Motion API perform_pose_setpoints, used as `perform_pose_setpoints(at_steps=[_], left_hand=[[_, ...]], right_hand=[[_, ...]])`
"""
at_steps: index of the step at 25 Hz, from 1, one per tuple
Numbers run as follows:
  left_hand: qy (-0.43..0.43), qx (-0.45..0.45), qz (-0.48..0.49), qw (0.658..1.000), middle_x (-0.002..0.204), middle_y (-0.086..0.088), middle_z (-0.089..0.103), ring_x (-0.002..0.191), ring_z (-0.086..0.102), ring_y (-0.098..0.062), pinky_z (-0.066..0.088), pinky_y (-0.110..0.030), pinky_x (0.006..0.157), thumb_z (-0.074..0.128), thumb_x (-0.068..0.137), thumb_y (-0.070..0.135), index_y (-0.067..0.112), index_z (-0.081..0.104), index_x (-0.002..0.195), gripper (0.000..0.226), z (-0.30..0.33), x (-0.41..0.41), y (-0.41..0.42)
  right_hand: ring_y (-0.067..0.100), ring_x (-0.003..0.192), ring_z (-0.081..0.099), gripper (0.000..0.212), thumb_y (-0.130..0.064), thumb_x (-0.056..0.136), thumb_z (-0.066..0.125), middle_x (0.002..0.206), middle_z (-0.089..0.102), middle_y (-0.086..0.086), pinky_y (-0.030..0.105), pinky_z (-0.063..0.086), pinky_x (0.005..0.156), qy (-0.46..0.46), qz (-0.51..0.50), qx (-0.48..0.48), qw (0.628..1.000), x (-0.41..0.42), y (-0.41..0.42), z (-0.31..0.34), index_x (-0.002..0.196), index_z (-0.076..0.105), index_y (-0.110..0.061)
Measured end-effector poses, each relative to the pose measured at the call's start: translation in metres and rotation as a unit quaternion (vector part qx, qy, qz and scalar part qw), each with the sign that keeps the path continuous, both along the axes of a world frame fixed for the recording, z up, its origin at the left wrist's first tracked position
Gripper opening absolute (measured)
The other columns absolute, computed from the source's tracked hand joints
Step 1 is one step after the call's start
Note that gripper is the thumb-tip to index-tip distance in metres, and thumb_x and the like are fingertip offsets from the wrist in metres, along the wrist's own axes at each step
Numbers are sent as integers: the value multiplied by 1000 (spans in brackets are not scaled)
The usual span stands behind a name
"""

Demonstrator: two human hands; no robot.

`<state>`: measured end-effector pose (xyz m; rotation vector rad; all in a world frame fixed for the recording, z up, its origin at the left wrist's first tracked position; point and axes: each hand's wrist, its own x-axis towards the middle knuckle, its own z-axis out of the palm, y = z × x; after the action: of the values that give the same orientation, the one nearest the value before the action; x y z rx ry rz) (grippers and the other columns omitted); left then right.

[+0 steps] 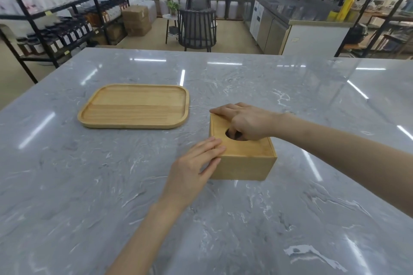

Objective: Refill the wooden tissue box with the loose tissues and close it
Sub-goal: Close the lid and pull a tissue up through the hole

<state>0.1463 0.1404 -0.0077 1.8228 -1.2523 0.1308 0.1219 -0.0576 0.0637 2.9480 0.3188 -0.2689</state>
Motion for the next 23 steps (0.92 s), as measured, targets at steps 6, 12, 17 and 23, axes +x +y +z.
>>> perform_pose_setpoints(at_steps=[6,12,17,23], left_hand=[[14,13,-3,1000,119,15,53,119,41,4,28,-3,101,61,83,11,18,65,110,28,3,-1,2],[16,1,3,1000,117,13,54,118,40,4,27,-3,101,62,81,8,13,66,108,27,3,-2,1],[18,7,2,1000,118,12,55,119,41,2,29,-6,101,61,82,6,14,66,108,28,3,-3,1],[11,11,7,1000,118,12,54,120,40,3,27,-4,101,61,82,6,14,65,110,29,3,-4,0]], right_hand=[[21,137,22,22,-29,87,54,152,26,5,33,21,109,-30,-18,35,999,-8,-1,1,91,74,-21],[17,111,50,17,-26,86,56,137,47,3,30,40,96,-49,-109,141,983,-29,-7,11,95,65,-15],[31,102,58,11,-23,91,46,119,61,13,47,47,89,-25,-130,176,975,-30,-8,16,97,51,-15],[29,104,59,7,-16,91,38,130,58,1,47,50,84,-28,-170,273,946,-31,-10,18,86,39,-20]])
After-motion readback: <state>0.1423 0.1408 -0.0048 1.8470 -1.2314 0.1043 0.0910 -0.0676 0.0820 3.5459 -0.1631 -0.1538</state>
